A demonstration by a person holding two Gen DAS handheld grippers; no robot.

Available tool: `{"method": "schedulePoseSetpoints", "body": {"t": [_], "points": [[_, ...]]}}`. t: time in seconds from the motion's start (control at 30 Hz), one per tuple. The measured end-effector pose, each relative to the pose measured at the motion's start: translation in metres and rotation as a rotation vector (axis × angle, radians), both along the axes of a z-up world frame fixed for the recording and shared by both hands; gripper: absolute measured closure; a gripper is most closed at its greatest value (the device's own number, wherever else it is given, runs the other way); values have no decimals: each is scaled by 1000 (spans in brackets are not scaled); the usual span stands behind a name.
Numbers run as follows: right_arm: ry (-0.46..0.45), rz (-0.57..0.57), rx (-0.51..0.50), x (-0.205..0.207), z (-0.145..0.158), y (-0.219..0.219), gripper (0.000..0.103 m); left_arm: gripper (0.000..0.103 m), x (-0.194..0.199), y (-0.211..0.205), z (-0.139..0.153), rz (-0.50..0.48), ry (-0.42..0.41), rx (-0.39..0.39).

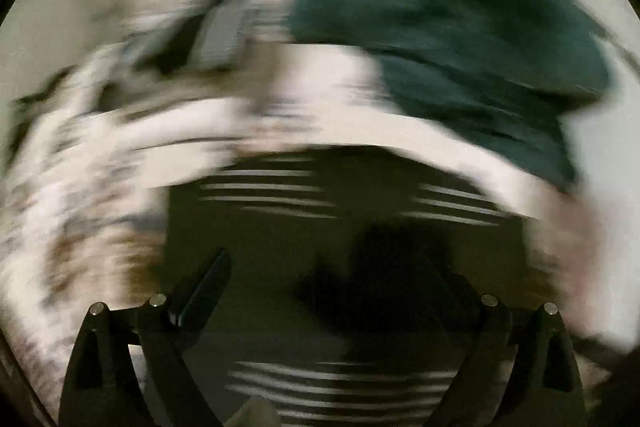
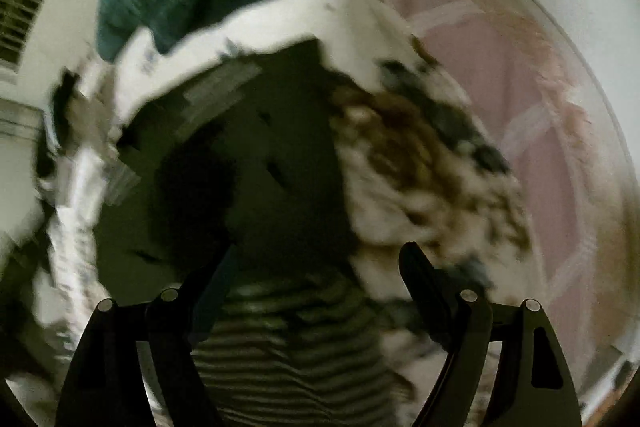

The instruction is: Fold small clothes

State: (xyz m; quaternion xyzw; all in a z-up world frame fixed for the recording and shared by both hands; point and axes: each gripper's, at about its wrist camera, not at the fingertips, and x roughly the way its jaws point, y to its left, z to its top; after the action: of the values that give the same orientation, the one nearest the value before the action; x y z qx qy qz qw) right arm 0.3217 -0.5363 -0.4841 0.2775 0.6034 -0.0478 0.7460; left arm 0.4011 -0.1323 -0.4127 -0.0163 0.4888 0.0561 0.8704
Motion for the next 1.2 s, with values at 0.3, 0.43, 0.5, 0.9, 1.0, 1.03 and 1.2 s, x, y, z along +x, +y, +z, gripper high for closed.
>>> {"method": "schedulePoseSetpoints", "body": {"t": [0.3, 0.43, 0.5, 0.9, 1.0, 1.03, 1.2], "points": [[10, 82, 78, 88, -43, 50, 34, 9, -13, 155, -58, 319, 172, 203], [79, 197, -27, 112, -69, 82, 102, 9, -4, 163, -72, 338, 199, 191], [22, 206, -103, 108, -55, 87, 102, 9, 1, 166, -74, 345, 202, 182], [-25, 74, -219, 87, -10, 47, 102, 9, 40, 159, -71, 303, 173, 108], [20, 62, -226, 79, -22, 37, 102, 9, 44, 156, -74, 281, 178, 110], [34, 62, -239, 78, -27, 38, 102, 9, 47, 155, -77, 271, 186, 107], [99, 12, -311, 72, -39, 27, 102, 9, 59, 151, -92, 207, 218, 125]]}}
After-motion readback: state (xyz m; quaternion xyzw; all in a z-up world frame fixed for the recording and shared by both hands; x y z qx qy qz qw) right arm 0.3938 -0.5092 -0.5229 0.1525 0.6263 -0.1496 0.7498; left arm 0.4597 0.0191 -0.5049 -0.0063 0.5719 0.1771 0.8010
